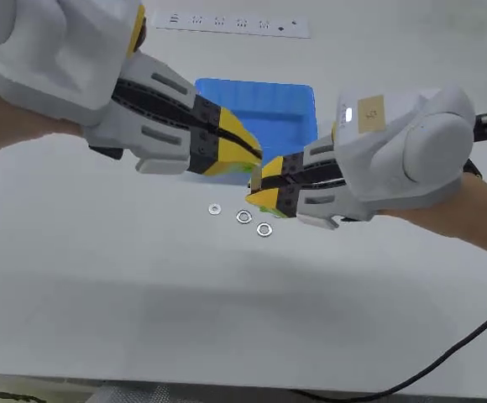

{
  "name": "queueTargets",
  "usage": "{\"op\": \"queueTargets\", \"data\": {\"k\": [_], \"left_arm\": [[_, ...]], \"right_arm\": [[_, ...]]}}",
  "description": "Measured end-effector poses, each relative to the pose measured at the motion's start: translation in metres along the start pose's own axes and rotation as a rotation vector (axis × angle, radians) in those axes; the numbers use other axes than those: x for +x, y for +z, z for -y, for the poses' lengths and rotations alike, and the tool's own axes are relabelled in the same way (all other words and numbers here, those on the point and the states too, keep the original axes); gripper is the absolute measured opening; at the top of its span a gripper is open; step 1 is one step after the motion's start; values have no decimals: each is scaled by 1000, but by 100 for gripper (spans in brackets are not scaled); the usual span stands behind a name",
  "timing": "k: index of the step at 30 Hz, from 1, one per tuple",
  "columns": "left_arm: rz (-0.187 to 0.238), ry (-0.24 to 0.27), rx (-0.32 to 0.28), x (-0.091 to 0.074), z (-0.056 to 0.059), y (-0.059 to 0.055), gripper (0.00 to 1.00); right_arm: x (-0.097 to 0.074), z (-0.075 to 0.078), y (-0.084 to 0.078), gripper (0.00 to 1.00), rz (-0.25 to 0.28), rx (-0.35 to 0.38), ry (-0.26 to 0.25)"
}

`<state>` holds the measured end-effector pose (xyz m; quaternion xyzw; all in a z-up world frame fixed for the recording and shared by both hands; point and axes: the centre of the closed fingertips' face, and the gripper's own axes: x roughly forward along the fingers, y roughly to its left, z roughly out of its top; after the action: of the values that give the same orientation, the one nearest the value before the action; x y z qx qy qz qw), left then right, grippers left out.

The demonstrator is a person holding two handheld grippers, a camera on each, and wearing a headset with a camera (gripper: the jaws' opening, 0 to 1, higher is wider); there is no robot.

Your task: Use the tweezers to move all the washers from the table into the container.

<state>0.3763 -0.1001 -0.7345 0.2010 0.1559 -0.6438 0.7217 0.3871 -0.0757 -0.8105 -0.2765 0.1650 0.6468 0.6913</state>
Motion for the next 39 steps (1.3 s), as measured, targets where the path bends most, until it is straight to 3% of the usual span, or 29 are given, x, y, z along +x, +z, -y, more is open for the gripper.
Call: {"op": "queueTargets", "data": {"k": [6, 10, 16, 26, 39], "left_arm": [[6, -15, 13, 15, 16, -9, 5], [0, -23, 9, 21, 19, -14, 5], [-11, -28, -14, 26, 17, -22, 5], [-16, -12, -15, 24, 6, -25, 5], [-34, -25, -5, 28, 5, -31, 5]], "right_arm": [[-1, -16, -17, 8, -18, 27, 11], [0, -21, -27, 8, -25, 47, 14], [4, -21, -36, 8, -32, 62, 6], [9, -9, -35, 9, -24, 65, -4], [14, -11, -39, 10, -27, 71, -2]]}}
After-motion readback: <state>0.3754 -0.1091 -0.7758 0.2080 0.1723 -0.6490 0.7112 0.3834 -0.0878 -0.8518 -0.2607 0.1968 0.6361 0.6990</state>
